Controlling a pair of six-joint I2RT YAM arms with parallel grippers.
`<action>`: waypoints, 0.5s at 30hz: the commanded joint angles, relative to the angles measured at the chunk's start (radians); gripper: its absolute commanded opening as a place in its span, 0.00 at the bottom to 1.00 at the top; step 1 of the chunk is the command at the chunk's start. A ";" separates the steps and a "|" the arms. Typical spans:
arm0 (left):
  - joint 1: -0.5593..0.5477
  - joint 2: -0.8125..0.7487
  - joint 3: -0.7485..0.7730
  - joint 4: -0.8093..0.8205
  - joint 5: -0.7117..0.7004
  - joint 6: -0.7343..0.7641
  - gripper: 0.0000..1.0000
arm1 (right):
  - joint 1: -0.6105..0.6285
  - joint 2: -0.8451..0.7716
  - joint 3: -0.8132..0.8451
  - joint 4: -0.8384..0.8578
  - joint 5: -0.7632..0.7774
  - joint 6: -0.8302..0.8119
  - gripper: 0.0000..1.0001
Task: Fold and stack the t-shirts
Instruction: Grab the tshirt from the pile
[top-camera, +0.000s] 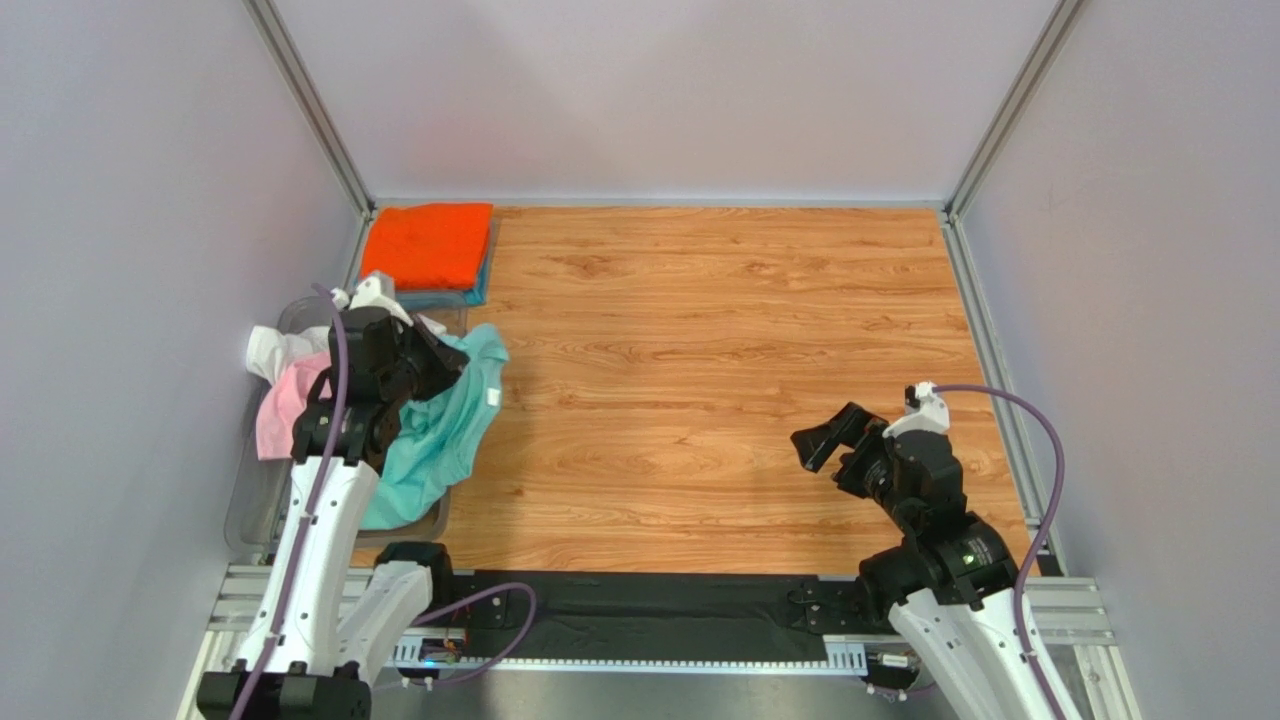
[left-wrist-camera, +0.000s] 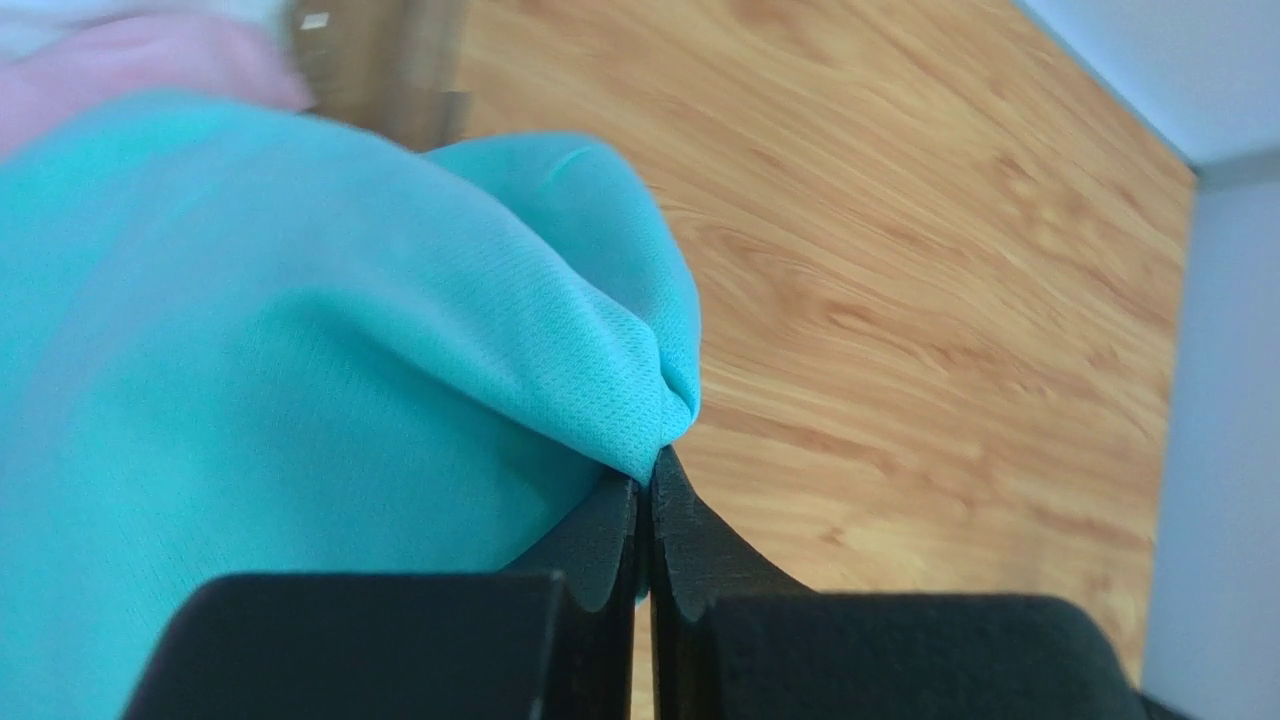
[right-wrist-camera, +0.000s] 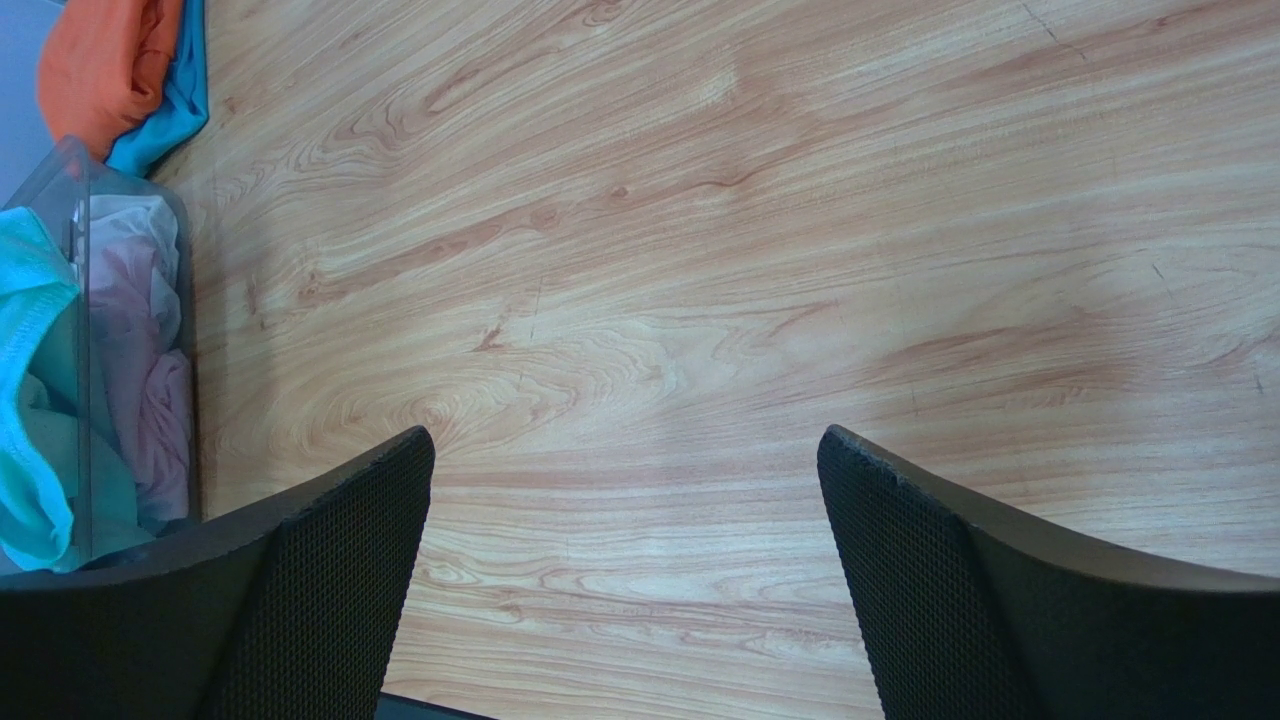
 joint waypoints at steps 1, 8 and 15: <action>-0.115 -0.026 0.120 0.059 0.144 0.045 0.00 | 0.001 -0.013 0.007 0.029 0.001 -0.004 1.00; -0.300 0.049 0.342 0.096 0.260 0.048 0.00 | 0.001 -0.020 -0.002 0.040 -0.006 -0.003 1.00; -0.528 0.242 0.611 0.228 0.484 0.049 0.00 | 0.001 -0.019 -0.013 0.052 -0.011 0.000 1.00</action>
